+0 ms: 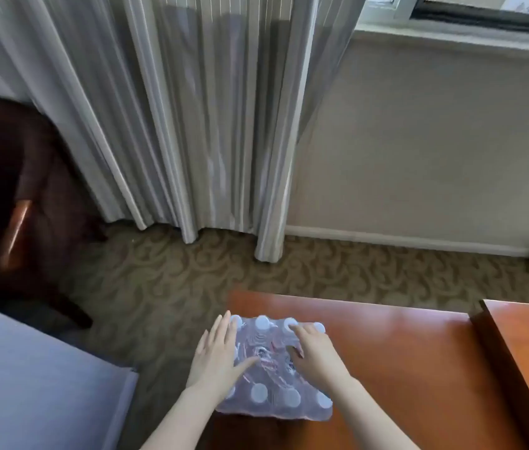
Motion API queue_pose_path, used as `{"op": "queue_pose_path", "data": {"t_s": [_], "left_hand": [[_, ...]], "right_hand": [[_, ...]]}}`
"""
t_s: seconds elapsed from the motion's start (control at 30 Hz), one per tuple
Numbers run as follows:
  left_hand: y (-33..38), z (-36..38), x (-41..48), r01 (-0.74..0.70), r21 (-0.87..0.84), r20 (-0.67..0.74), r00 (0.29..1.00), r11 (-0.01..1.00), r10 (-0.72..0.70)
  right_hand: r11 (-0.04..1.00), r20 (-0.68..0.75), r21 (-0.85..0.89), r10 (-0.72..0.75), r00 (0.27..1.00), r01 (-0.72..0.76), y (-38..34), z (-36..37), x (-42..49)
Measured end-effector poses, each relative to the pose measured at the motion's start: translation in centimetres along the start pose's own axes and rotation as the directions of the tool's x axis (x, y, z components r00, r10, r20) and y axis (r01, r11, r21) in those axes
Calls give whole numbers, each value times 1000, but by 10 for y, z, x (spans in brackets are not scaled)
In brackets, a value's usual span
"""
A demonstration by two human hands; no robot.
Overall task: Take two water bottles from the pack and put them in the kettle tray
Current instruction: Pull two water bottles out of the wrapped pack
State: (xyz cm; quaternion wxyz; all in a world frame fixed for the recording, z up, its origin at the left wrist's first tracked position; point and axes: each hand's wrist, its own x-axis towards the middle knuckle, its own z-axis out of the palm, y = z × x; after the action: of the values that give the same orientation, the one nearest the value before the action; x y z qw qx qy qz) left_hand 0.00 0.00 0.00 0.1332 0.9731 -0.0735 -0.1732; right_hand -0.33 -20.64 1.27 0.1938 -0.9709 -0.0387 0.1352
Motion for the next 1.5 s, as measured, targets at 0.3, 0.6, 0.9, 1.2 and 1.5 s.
{"op": "queue_pose_path", "data": {"t_s": [0.3,0.6,0.9,1.2,1.5], "left_hand": [[-5,42,-8,-41,-2,54,998,999,41],[-4,37,-13,-112,55,-32,993,992,114],[-7,39,-9,-70,26,59,996,997,69],[-10,43,-9,-80,-36,61,995,996,82],[-10,42,-11,-67,-3,-34,997,998,66]], "right_hand": [[993,102,-91,-65,993,74,-10,45,2],[982,-239,141,-90,967,126,6,2,-29],[982,-352,-92,-185,918,163,70,25,-101],[989,-487,141,43,872,31,28,11,-78],[909,157,-379,-123,980,174,-42,44,26]]}}
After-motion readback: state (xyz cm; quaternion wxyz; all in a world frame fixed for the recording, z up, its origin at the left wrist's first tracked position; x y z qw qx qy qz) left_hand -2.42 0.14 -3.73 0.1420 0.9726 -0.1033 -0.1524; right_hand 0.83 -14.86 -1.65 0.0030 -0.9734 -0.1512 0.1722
